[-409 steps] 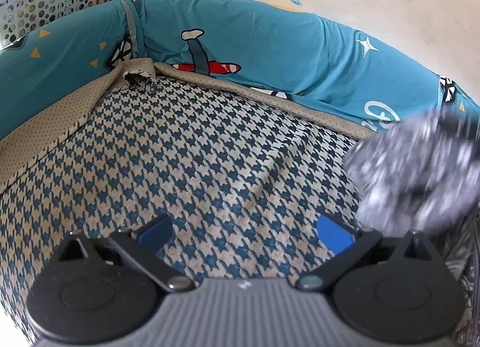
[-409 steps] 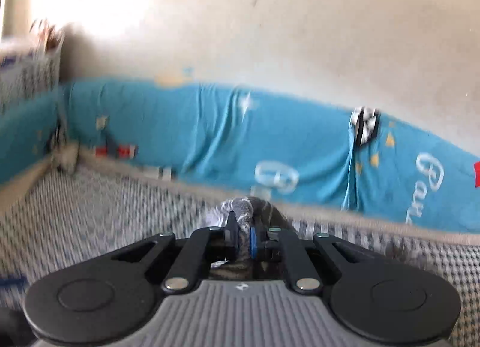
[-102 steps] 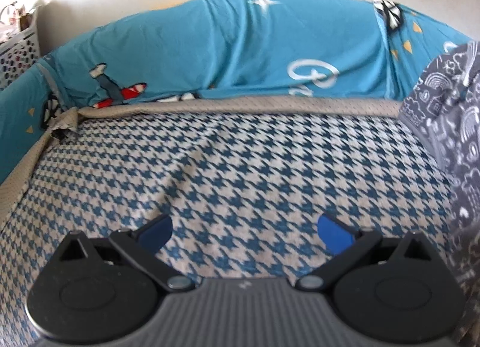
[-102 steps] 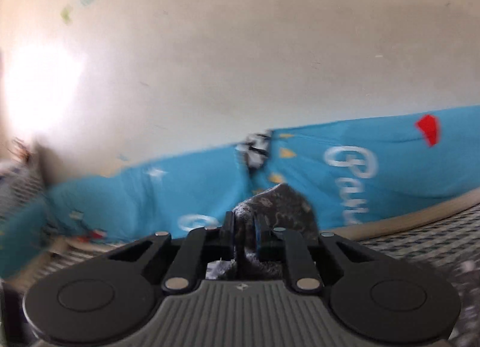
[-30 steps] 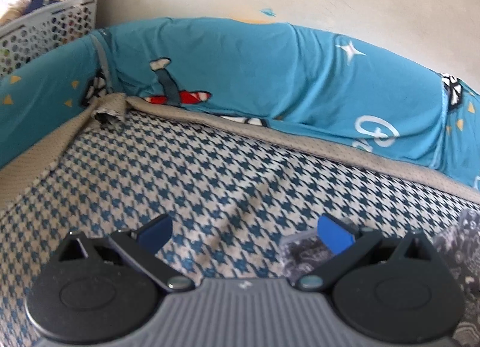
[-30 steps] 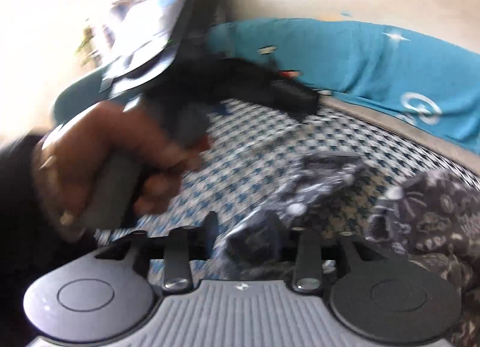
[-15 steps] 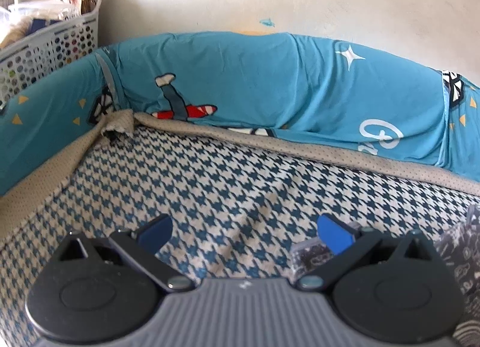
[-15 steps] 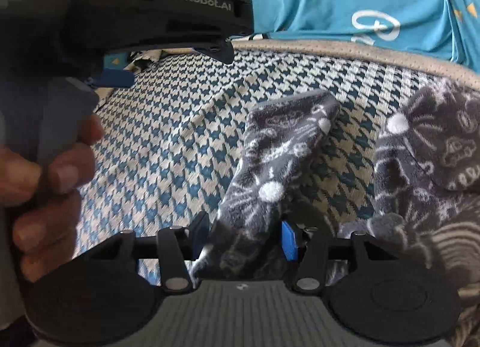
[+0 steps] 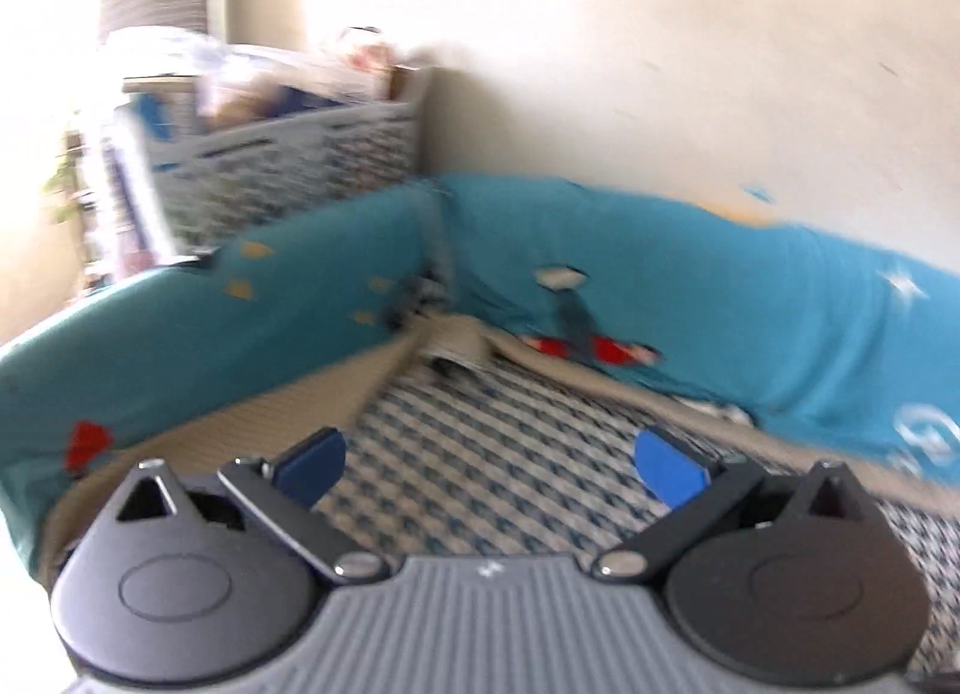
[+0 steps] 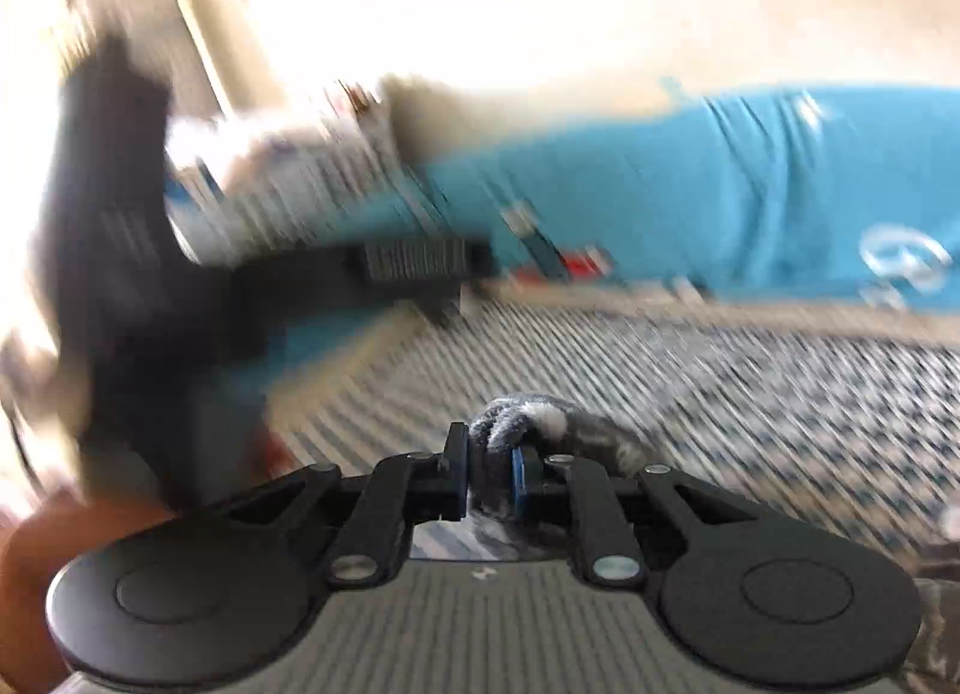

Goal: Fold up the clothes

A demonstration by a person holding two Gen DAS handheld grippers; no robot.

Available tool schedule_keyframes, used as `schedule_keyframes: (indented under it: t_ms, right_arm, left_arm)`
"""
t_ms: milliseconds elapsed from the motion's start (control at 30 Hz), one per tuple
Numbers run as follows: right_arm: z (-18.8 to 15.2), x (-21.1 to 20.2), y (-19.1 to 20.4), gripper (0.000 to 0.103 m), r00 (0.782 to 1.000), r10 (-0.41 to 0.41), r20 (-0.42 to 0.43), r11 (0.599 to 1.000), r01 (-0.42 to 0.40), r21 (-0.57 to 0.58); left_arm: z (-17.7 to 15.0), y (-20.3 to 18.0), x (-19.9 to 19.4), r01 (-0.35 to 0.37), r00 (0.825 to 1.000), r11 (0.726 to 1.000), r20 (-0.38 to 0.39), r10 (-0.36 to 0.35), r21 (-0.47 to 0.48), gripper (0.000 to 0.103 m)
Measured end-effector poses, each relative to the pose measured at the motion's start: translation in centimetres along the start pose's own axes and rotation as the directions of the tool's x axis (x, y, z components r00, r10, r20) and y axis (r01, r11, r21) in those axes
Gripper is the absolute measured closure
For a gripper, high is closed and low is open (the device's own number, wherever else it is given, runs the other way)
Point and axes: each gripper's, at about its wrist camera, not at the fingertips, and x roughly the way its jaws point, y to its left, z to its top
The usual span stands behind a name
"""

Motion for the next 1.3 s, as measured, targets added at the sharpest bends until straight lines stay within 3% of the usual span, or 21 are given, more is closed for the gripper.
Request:
schedule_keyframes:
  t_ms: [67, 100, 200, 300, 367, 500, 567, 667, 767, 833, 900, 967, 1200, 1233, 1300]
  right_arm:
    - [0.1, 0.0, -0.5, 0.074, 0.999, -0.029, -0.040, 1.000, 0.030, 0.008]
    - [0.2, 0.0, -0.7, 0.074, 0.997, -0.044, -0.060, 0.999, 0.045, 0.011]
    - [0.4, 0.0, -1.4, 0.068, 0.989, -0.087, -0.120, 0.996, 0.090, 0.020]
    - [0.6, -0.3, -2.3, 0.068, 0.976, -0.133, -0.172, 0.990, 0.139, 0.022]
    - [1.0, -2.5, -4.0, 0.068, 0.967, -0.199, -0.158, 0.980, 0.201, -0.001]
    - [1.9, -7.2, -7.1, 0.054, 0.933, -0.341, -0.116, 0.940, 0.338, -0.048]
    - [2.3, -9.4, -8.8, 0.037, 0.907, -0.410, -0.095, 0.912, 0.404, -0.071]
    - [2.2, -11.3, -11.6, 0.026, 0.864, -0.495, -0.089, 0.866, 0.483, -0.126]
    - [2.0, -11.9, -13.7, 0.026, 0.831, -0.547, -0.102, 0.832, 0.528, -0.168]
    - [1.8, -11.6, -14.4, 0.026, 0.830, -0.547, -0.111, 0.832, 0.525, -0.176]
    - [1.6, -10.9, -14.7, 0.026, 0.835, -0.536, -0.124, 0.837, 0.505, -0.210]
    - [1.2, -9.8, -14.9, 0.026, 0.839, -0.526, -0.141, 0.838, 0.483, -0.256]
    - [-0.5, -5.8, -15.2, 0.026, 0.789, -0.590, -0.172, 0.774, 0.491, -0.400]
    - [-0.7, -5.6, -15.3, 0.030, 0.784, -0.597, -0.173, 0.766, 0.493, -0.412]
    - [-0.9, -5.3, -15.5, 0.048, 0.772, -0.613, -0.170, 0.753, 0.505, -0.421]
  left_arm:
    - [0.3, 0.6, 0.5, -0.023, 1.000, 1.000, -0.009, 0.023, -0.016, 0.000]
    - [0.3, 0.6, 0.7, -0.031, 0.999, 0.999, -0.024, 0.031, -0.014, 0.000]
    - [0.2, 0.2, 0.9, 0.007, 0.999, 1.000, -0.051, -0.007, -0.003, 0.000]
    - [-0.1, -0.8, 0.5, 0.088, 0.994, 0.996, -0.061, -0.086, 0.028, 0.000]
    - [-0.7, -1.5, 0.1, 0.176, 0.981, 0.984, -0.084, -0.172, 0.035, 0.000]
    - [-2.5, -3.9, -0.1, 0.319, 0.938, 0.943, -0.173, -0.300, 0.093, 0.000]
    - [-3.4, -5.0, -0.3, 0.365, 0.918, 0.924, -0.208, -0.337, 0.117, 0.000]
    - [-4.8, -6.4, -0.3, 0.438, 0.878, 0.890, -0.273, -0.393, 0.127, 0.000]
    - [-6.1, -7.8, -0.3, 0.510, 0.829, 0.851, -0.340, -0.445, 0.129, 0.000]
    - [-7.1, -8.3, -0.3, 0.548, 0.791, 0.829, -0.392, -0.469, 0.113, 0.000]
    - [-7.8, -8.7, 0.0, 0.567, 0.765, 0.817, -0.431, -0.477, 0.101, 0.000]
    - [-8.5, -9.1, 0.2, 0.581, 0.747, 0.808, -0.459, -0.481, 0.100, 0.000]
    - [-10.6, -10.7, 0.3, 0.622, 0.703, 0.769, -0.537, -0.467, 0.144, 0.000]
    - [-11.0, -11.0, 0.3, 0.631, 0.694, 0.761, -0.548, -0.466, 0.152, 0.000]
    - [-11.8, -11.6, 0.3, 0.645, 0.682, 0.745, -0.568, -0.460, 0.170, 0.000]
